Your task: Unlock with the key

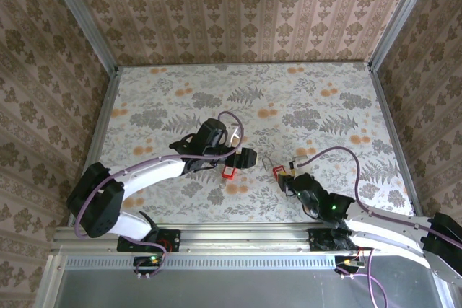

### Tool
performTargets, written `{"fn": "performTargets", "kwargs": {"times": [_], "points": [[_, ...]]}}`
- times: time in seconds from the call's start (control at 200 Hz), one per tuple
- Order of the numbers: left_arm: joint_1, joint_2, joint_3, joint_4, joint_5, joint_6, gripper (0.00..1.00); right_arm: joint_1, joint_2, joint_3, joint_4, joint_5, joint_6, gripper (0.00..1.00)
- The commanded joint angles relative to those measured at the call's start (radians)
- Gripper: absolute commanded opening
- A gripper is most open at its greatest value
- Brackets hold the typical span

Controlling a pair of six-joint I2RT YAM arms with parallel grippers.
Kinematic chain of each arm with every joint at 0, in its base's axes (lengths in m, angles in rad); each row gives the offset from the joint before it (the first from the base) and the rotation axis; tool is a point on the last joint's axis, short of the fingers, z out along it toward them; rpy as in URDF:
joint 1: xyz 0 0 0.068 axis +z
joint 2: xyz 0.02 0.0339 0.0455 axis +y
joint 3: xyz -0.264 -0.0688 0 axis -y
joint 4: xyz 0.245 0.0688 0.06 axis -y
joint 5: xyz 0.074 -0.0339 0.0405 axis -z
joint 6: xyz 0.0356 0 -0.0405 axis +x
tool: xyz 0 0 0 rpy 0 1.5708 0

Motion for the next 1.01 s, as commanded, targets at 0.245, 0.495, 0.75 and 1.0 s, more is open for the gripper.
{"fn": "performTargets", "kwargs": {"times": [0.245,0.495,0.75,1.0], "points": [[0.001,-0.045,0.01,0.011,-0.011,0.004,0.92,0.014,-0.021,0.191,-0.352,0.01,0.125,0.63],[0.021,-0.134,0.004,-0.051,-0.041,0.03,0.94,-0.056,0.324,0.393,-0.511,-0.131,0.135,0.68],[0.032,-0.227,-0.026,-0.113,-0.068,0.04,0.94,-0.179,0.514,0.477,-0.464,-0.253,0.086,0.61],[0.052,-0.286,-0.074,-0.13,-0.077,0.039,0.95,-0.197,0.608,0.512,-0.444,-0.314,0.05,0.59]]}}
